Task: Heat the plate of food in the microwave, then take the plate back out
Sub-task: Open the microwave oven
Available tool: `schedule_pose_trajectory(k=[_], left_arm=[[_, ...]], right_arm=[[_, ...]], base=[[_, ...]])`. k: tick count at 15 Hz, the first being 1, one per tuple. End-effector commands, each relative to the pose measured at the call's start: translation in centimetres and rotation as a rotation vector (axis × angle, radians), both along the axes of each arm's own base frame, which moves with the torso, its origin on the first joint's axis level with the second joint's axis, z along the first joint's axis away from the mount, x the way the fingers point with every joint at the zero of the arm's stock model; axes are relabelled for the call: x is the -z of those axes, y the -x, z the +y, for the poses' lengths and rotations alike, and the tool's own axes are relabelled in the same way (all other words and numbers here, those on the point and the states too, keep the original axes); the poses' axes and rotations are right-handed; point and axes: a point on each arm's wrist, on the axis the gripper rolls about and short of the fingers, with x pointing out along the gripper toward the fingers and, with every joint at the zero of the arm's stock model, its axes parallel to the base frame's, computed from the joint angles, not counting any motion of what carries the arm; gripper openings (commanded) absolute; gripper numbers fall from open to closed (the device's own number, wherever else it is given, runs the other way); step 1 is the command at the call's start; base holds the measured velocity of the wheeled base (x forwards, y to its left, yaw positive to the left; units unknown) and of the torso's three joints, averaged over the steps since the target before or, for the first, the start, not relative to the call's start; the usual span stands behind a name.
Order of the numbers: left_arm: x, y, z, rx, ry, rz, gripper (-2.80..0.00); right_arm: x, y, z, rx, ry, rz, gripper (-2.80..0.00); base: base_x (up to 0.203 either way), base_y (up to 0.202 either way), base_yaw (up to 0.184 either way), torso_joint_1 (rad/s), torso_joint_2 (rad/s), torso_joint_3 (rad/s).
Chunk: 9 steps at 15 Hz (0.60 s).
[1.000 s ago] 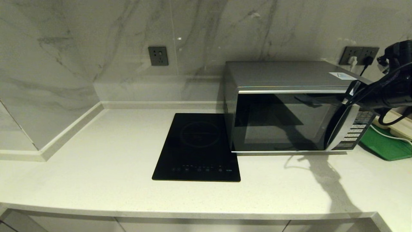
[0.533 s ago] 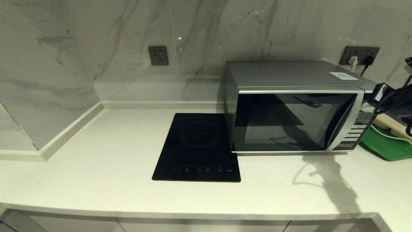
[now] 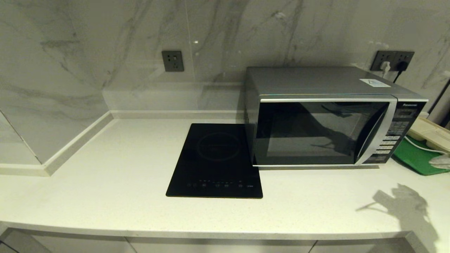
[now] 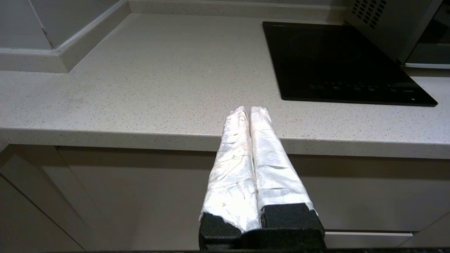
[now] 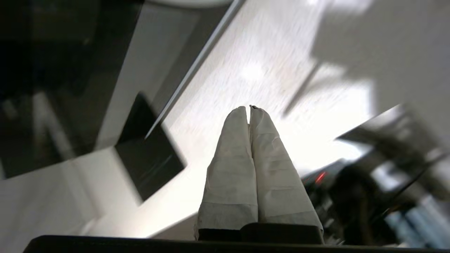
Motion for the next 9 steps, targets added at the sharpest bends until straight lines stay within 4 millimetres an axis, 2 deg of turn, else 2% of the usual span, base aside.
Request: schedule_pose_trajectory(k=[1, 5, 7, 9], left_arm=[[0.0, 0.0, 0.0, 0.0, 0.001, 0.0, -2.8], [0.0, 0.0, 0.0, 0.0, 0.001, 0.001, -2.8], [0.0, 0.0, 0.0, 0.0, 0.001, 0.0, -2.8], [0.0, 0.0, 0.0, 0.0, 0.001, 0.0, -2.8]], right_arm=[[3.7, -2.1, -2.3, -0.015, -0.15, 0.09, -2.8], [7.0, -5.4, -3.4, -0.035, -0.253, 0.146, -2.8], [9.2, -6.6, -5.4, 0.03, -0.284, 0.14, -2.8], [10.5, -6.7, -7.1, 0.082, -0.337, 0.139, -2.8]], base=[[0.0, 0.0, 0.0, 0.0, 0.0, 0.0], [0.0, 0.0, 0.0, 0.0, 0.0, 0.0], [0.0, 0.0, 0.0, 0.0, 0.0, 0.0], [0.0, 0.0, 0.0, 0.0, 0.0, 0.0]])
